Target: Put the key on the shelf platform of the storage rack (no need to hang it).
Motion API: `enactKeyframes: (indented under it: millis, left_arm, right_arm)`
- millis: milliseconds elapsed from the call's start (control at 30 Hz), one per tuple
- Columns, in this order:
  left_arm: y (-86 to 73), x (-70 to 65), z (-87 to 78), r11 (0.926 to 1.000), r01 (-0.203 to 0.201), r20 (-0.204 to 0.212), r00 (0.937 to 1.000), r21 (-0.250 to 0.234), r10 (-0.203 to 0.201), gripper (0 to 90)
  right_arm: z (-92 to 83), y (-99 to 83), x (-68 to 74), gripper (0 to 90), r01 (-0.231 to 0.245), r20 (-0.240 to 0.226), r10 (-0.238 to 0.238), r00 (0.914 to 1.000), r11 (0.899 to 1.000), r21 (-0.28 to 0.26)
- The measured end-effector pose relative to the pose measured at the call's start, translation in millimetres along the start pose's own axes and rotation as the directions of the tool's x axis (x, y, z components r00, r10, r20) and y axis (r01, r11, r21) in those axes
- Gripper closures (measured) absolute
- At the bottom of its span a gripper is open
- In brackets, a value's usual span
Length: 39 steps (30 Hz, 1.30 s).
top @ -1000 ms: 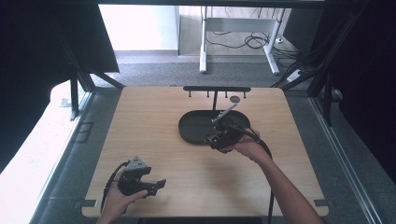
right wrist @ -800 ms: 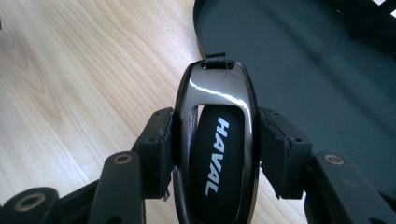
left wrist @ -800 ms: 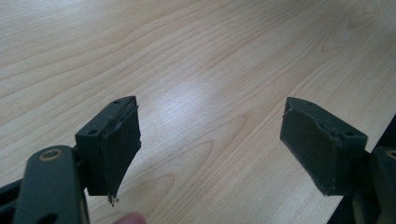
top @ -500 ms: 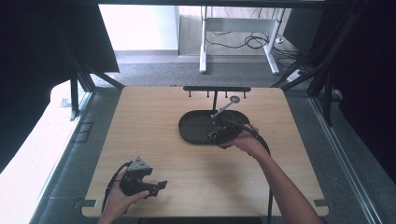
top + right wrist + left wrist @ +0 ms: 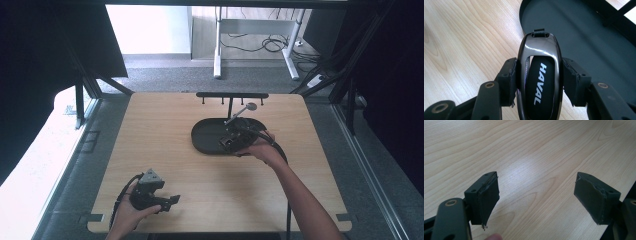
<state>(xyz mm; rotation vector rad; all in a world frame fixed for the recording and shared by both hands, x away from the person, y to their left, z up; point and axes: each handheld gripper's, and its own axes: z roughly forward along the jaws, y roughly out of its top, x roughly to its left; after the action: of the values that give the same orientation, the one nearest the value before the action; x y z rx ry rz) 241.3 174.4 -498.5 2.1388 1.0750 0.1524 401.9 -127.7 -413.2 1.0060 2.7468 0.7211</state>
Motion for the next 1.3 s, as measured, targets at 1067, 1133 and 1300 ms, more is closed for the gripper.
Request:
enactKeyframes:
  millis: [1067, 1133, 1300]
  left_arm:
    - [-0.9, -5.1, 11.8, 0.9978, -0.033, 0.013, 0.9994, 0.058, 0.033, 20.4]
    - [-0.9, -5.2, 12.1, 0.9976, -0.035, 0.014, 0.9993, 0.06, 0.034, 20.4]
    - [-1.2, -5.8, 14.3, 0.9961, -0.047, 0.015, 0.9988, 0.074, 0.046, 20.3]
  right_arm:
    - [8.5, 4.0, -2.0, 49.6, 0.0, 0.001, 0.0, 1.0, 1.0, 0.008]
    - [8.7, 3.9, -1.9, 49.6, 0.003, -0.001, -0.003, 1.0, 1.0, 0.011]
    - [9.9, 3.7, -1.9, 49.6, 0.003, 0.003, -0.003, 1.0, 1.0, 0.012]
